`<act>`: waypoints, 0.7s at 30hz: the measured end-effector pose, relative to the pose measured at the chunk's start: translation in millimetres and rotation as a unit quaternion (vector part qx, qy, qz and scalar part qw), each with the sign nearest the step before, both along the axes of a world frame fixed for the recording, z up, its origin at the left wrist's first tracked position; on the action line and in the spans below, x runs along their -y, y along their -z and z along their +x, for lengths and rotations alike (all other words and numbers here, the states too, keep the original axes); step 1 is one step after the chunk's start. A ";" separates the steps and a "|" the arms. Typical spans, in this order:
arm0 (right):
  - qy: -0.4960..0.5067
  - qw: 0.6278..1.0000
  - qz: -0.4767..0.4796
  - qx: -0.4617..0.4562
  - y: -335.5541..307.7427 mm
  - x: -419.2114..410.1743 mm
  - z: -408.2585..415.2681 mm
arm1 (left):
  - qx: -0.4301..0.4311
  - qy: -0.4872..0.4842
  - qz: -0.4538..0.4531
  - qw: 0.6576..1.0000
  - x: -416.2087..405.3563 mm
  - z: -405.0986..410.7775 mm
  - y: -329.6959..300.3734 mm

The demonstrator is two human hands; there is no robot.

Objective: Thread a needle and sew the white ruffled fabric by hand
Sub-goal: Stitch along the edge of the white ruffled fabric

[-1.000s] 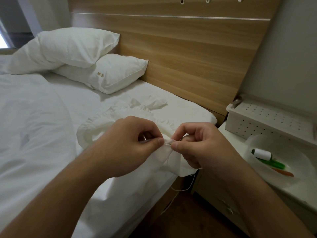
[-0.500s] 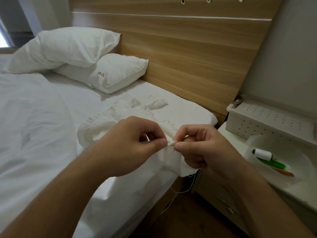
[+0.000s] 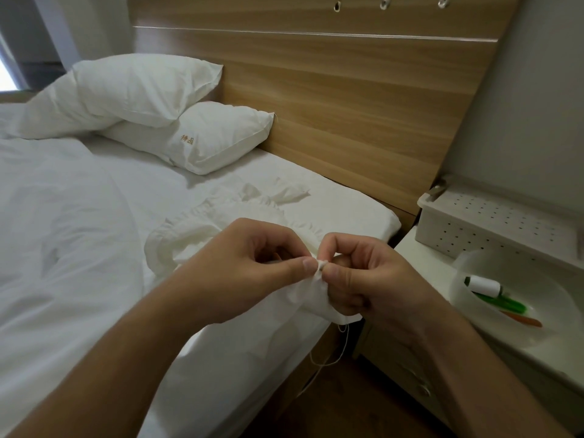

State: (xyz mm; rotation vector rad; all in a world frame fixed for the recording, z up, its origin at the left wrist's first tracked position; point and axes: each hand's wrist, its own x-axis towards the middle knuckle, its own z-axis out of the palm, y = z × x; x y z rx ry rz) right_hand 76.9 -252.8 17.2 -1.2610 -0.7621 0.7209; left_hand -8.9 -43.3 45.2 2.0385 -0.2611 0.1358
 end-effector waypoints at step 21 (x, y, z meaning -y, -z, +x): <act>0.119 0.992 0.031 -0.034 -8.6 2.9 -5.6 | -0.047 0.001 -0.095 0.994 5.1 -3.1 -1.0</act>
